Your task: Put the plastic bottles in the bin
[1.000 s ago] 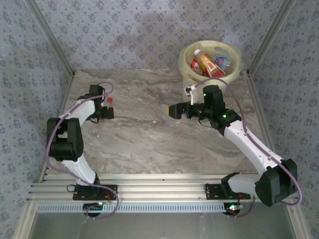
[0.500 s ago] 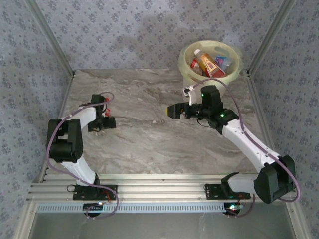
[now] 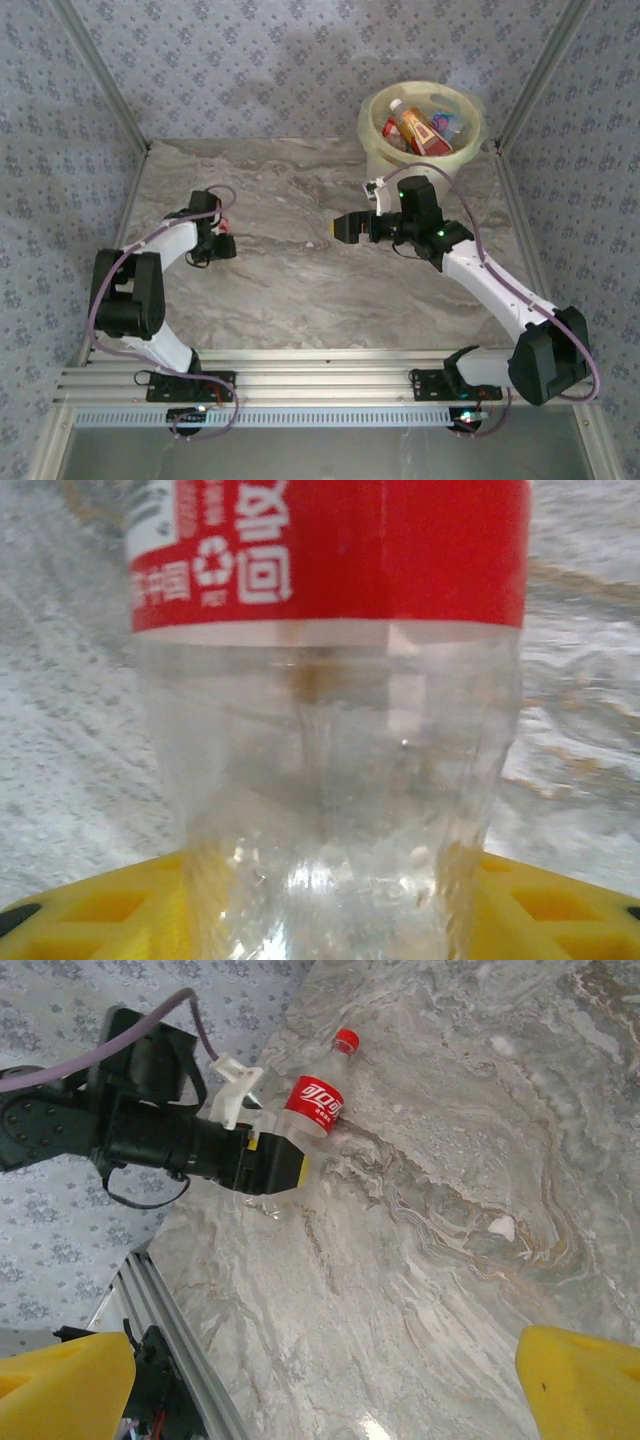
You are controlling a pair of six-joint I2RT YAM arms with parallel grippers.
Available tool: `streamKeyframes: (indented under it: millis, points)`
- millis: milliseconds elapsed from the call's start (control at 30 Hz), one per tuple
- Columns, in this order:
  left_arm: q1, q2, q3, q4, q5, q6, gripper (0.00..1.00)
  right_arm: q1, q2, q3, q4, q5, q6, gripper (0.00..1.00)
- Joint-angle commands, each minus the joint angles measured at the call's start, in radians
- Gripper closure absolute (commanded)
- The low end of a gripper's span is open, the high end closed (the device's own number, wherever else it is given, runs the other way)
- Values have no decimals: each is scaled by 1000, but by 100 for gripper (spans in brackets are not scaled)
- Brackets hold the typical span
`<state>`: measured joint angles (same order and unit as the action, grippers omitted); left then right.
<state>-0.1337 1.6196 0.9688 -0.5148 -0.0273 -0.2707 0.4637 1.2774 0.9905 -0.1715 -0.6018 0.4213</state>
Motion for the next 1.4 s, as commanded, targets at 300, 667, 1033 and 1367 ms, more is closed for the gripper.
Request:
streamKeyframes:
  millis: [300, 667, 1033, 1367]
  points:
    - [-219, -240, -78, 308, 408, -74, 44, -33, 70, -17, 142, 27, 257, 1]
    - [-470, -217, -98, 665, 499, -227, 44, -57, 140, 0, 262, -38, 336, 3]
    - [-565, -180, -95, 804, 504, -283, 44, -53, 168, 2, 288, -40, 352, 11]
    - [-599, -147, -79, 817, 515, -283, 42, -46, 171, 3, 296, -43, 362, 24]
